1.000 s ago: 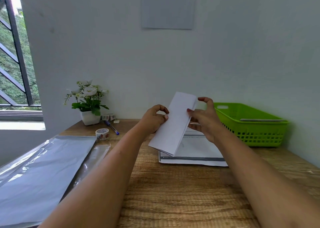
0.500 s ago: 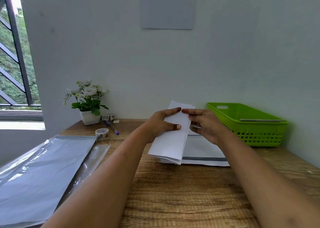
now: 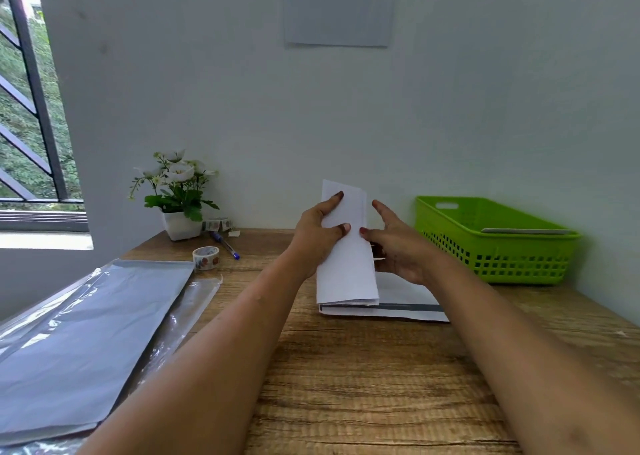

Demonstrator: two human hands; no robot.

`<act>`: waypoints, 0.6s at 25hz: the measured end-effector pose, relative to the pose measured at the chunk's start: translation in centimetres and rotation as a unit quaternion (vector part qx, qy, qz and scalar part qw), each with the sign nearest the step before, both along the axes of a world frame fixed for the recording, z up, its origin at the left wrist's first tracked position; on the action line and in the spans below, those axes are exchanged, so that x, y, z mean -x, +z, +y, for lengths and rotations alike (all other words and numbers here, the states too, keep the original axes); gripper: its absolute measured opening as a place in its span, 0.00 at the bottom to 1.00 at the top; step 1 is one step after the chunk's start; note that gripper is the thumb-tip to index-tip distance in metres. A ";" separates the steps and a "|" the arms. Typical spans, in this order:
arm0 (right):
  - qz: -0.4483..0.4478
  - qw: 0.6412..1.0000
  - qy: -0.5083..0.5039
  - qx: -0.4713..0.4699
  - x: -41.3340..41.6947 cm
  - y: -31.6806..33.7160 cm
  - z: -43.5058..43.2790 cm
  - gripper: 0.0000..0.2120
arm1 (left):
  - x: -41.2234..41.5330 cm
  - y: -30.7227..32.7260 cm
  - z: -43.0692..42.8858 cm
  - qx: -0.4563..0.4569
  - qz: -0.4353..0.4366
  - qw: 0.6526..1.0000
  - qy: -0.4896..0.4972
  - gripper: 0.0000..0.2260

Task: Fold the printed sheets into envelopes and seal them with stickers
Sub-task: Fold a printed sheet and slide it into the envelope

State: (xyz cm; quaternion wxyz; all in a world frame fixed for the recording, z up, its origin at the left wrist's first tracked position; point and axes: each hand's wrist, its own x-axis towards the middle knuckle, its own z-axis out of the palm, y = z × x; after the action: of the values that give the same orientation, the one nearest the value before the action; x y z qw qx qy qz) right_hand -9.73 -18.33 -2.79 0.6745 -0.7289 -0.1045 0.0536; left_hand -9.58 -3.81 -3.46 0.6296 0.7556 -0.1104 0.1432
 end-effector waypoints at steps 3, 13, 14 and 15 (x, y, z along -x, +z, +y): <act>0.011 1.000 0.015 -0.018 -0.1 0.0 -0.2 0.39 | -0.1 -0.2 -0.5 -0.005 -0.029 0.999 0.036 0.26; 0.054 0.992 0.107 0.038 1.2 1.0 -0.6 0.41 | 0.0 0.6 0.6 0.072 -0.057 0.979 0.181 0.25; 0.066 0.990 0.117 0.040 1.2 1.1 -0.8 0.38 | -0.1 0.6 0.7 0.073 -0.055 0.977 0.192 0.24; 0.073 0.987 0.131 0.048 1.4 1.2 -0.9 0.33 | -0.3 0.6 0.8 0.075 -0.051 0.975 0.201 0.24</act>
State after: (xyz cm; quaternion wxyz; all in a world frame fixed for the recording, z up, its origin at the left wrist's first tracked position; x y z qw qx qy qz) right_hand -11.09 -19.24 -1.58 0.6315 -0.7346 -0.1472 0.1999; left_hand -9.30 -3.01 -2.86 0.6359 0.7049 0.0227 0.3134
